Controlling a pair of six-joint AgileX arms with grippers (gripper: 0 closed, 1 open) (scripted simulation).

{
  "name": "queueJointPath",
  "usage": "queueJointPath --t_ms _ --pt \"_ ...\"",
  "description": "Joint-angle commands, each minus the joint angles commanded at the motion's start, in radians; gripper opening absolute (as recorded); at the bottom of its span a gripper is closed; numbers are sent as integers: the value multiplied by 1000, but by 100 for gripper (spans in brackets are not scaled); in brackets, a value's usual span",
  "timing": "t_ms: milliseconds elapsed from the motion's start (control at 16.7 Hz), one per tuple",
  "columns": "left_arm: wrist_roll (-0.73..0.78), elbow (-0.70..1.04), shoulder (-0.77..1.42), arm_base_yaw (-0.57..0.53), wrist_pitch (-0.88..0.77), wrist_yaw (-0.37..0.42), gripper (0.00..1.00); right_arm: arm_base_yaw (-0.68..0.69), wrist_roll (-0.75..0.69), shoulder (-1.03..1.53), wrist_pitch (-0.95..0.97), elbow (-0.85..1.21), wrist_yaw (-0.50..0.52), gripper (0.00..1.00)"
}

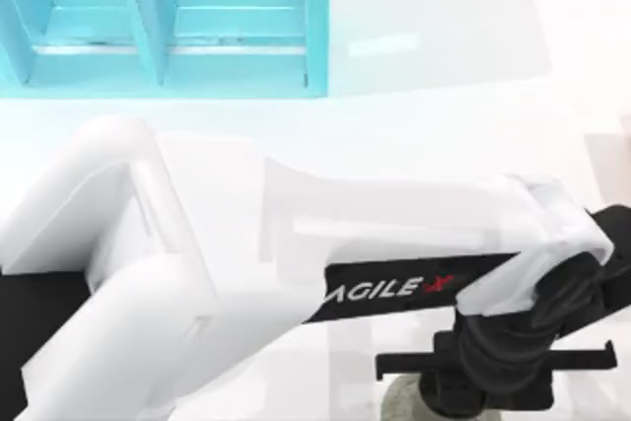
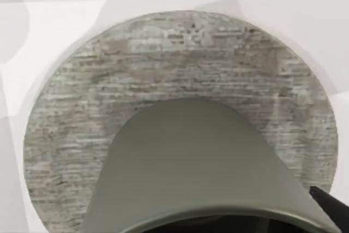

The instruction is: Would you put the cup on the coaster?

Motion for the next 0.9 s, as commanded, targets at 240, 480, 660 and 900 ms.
queueJointPath --t_ms 240,480,660,900 --pt "0 0 0 0 0 0 60 0 0 0 0 0 0 100" --pt "0 0 0 0 0 0 90 0 0 0 0 0 0 100" --pt "0 0 0 0 0 0 100 0 0 0 0 0 0 100" --pt "0 0 0 0 0 0 100 0 0 0 0 0 0 100"
